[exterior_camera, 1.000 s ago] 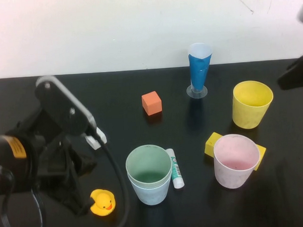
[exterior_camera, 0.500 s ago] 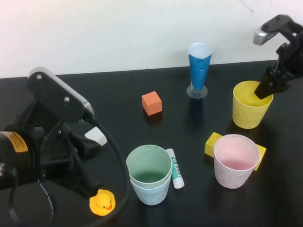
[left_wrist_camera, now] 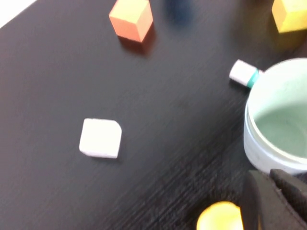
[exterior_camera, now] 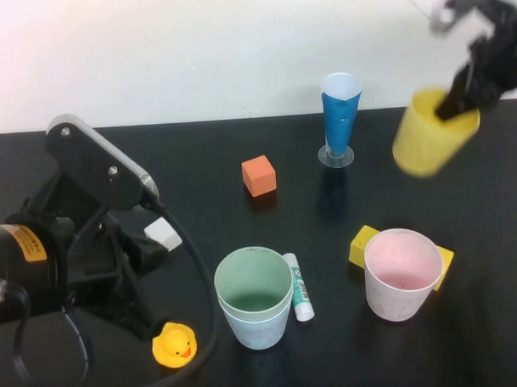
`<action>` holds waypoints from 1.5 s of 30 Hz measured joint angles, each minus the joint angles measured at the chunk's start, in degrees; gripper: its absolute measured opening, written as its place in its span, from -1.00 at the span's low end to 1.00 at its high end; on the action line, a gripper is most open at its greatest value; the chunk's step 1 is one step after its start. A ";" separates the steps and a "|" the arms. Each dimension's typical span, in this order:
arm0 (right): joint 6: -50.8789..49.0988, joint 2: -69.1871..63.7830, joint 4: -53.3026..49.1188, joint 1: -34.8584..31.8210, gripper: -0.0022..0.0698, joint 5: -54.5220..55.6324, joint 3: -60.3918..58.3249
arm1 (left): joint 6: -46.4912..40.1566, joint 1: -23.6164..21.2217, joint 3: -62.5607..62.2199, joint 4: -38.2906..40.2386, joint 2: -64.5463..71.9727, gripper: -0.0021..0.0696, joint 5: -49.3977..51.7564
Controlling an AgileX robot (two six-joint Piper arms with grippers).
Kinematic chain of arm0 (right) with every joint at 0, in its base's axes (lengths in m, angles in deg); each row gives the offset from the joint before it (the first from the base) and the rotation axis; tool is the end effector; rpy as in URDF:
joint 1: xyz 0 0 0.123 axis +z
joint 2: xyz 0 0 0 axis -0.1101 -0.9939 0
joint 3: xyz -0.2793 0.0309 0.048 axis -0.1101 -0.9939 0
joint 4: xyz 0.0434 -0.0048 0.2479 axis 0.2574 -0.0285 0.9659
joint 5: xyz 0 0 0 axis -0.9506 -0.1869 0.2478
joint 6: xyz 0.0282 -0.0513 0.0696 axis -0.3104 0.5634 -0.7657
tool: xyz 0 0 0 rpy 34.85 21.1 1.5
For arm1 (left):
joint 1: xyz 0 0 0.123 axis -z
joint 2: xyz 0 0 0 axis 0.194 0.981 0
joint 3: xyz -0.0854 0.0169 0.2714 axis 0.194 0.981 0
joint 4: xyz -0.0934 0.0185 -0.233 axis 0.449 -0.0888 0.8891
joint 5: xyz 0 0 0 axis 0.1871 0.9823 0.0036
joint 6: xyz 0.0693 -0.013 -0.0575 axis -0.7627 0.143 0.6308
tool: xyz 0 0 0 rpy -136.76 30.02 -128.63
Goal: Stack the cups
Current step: Place the yellow cup on the pink cup, then pick up the pink cup
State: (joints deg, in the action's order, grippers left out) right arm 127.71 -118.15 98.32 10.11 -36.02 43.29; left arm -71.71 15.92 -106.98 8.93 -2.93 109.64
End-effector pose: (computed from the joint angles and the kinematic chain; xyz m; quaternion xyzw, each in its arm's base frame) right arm 0.4544 0.0664 0.2938 -0.3926 0.8768 0.1303 0.2452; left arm 0.1937 -0.1078 0.3229 0.3301 0.8373 -0.0893 0.4266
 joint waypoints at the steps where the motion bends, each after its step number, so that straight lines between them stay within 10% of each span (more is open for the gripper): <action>1: -0.47 2.14 0.00 0.80 -0.86 0.00 0.29 | 0.00 0.00 0.00 -0.26 0.00 -0.94 0.55; 12: -8.46 27.91 -10.60 15.85 -0.86 -1.98 -14.16 | 1.70 0.00 0.00 -2.04 0.00 -0.94 5.69; 29: -6.91 22.24 -11.84 17.28 -0.84 5.48 -30.93 | 2.29 0.00 0.00 -1.24 0.00 -0.94 5.20; 39: -6.29 14.50 -11.84 17.28 -0.14 6.14 -30.93 | 2.29 0.00 0.00 -1.24 0.00 -0.94 4.61; 45: -4.64 11.87 -10.68 17.28 -0.50 6.29 -30.93 | 2.29 0.00 0.00 -1.24 0.00 -0.94 4.48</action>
State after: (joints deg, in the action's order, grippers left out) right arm 123.07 -106.28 87.65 27.39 -29.74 12.35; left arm -69.42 15.92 -106.98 7.69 -2.93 114.13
